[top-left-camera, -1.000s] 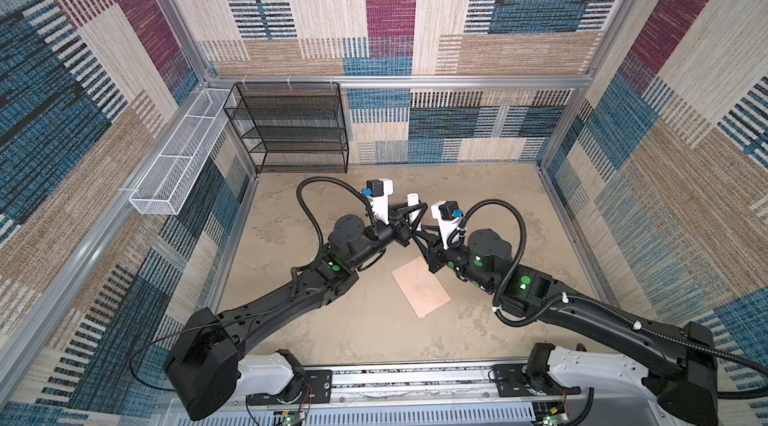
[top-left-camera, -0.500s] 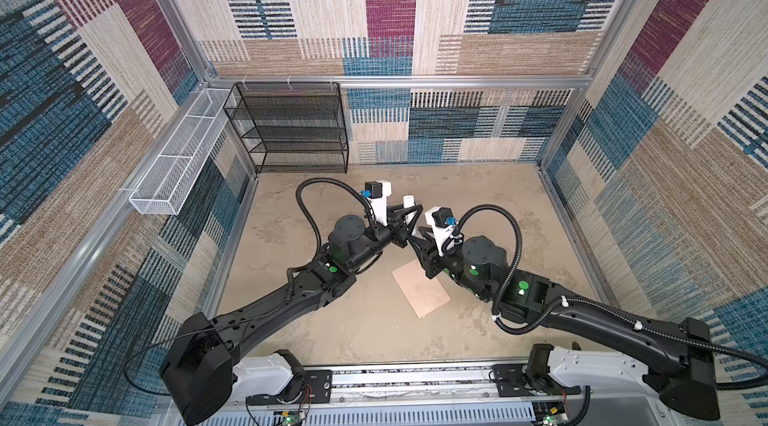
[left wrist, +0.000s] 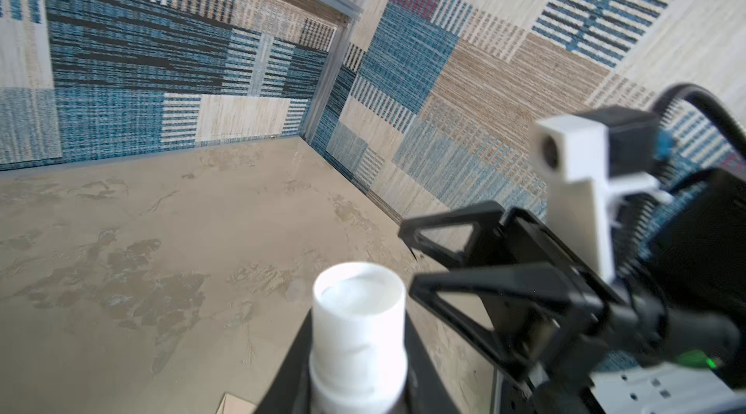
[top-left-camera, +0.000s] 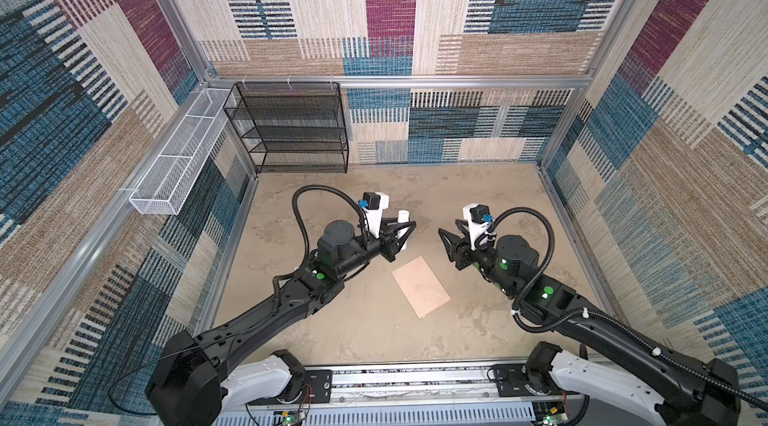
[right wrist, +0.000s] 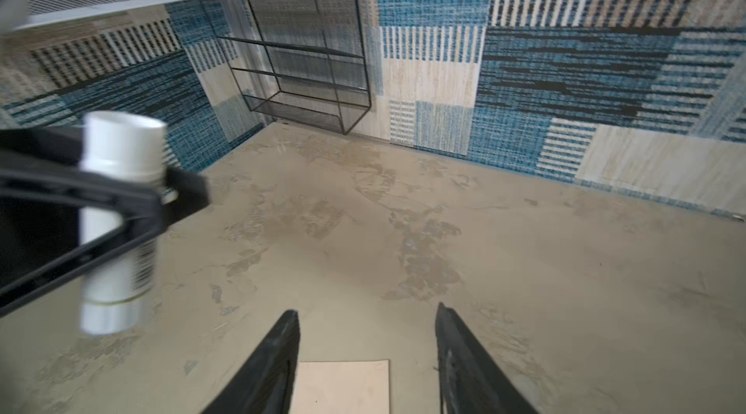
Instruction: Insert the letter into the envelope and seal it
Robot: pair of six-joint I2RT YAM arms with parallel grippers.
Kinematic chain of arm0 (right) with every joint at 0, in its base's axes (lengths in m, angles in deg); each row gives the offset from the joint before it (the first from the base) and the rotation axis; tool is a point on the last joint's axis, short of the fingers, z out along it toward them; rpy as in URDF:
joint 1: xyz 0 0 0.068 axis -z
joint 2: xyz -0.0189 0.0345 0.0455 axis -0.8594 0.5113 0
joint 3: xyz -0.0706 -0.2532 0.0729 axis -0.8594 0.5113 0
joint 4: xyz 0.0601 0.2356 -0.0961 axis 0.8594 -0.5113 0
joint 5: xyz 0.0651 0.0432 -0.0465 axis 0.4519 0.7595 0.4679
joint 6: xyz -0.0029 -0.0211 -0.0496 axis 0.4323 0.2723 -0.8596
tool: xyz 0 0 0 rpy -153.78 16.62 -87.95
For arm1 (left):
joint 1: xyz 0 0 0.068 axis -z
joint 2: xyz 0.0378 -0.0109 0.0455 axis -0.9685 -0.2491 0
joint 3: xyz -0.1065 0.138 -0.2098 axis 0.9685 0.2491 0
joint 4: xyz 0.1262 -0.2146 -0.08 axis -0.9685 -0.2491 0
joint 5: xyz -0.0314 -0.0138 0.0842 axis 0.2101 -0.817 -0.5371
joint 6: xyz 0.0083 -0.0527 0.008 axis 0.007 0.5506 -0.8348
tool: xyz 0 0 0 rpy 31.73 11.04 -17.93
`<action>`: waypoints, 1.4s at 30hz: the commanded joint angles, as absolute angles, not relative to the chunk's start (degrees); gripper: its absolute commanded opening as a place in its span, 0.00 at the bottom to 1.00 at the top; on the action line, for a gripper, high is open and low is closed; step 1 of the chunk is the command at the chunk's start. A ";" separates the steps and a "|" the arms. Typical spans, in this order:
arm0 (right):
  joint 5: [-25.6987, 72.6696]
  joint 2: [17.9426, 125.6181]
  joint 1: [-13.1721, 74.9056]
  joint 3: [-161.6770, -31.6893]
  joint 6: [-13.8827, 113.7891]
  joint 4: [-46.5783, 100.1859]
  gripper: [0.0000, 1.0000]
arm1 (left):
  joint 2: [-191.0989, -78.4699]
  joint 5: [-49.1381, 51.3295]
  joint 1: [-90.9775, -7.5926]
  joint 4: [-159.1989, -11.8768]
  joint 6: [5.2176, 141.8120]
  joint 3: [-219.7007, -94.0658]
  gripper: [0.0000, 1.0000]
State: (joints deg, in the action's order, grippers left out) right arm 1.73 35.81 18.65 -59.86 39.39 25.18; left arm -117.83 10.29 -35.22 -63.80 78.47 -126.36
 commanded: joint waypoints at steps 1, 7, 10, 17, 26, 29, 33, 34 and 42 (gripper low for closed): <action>4.07 38.33 22.10 -61.77 42.21 20.78 0.65 | -115.69 16.30 -35.32 -59.76 71.79 -122.60 0.00; 4.86 50.48 30.33 -71.35 46.91 8.91 0.71 | -111.11 13.91 -34.83 -57.06 66.06 -113.89 0.00; 6.82 56.57 34.02 -75.41 48.89 5.43 0.71 | -109.89 10.63 -34.74 -52.28 64.71 -109.40 0.00; 8.90 69.84 38.19 -84.14 51.90 -1.83 0.74 | -111.85 7.98 -34.71 -40.53 64.26 -102.11 0.00; 11.10 78.04 38.68 -89.67 53.17 -7.08 0.73 | -116.28 9.53 -34.66 -36.09 60.95 -101.73 0.00; 11.33 80.80 38.86 -92.67 54.17 -9.91 0.73 | -118.29 10.29 -34.64 -34.94 59.63 -102.28 0.00; 10.71 83.44 39.21 -96.42 55.66 -13.46 0.71 | -121.29 10.89 -34.68 -33.07 58.33 -103.07 0.00; 10.88 83.97 39.36 -97.37 55.95 -14.30 0.70 | -122.00 10.81 -34.66 -32.34 57.94 -103.16 0.00; 14.67 88.18 41.85 -102.10 57.29 -19.44 0.65 | -127.44 11.67 -34.66 -29.61 55.63 -104.89 0.00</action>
State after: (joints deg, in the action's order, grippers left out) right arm 12.35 87.33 41.29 -101.08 55.85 -16.42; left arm -126.44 10.27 -34.67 -33.81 57.92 -104.08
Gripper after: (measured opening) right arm 0.654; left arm 0.268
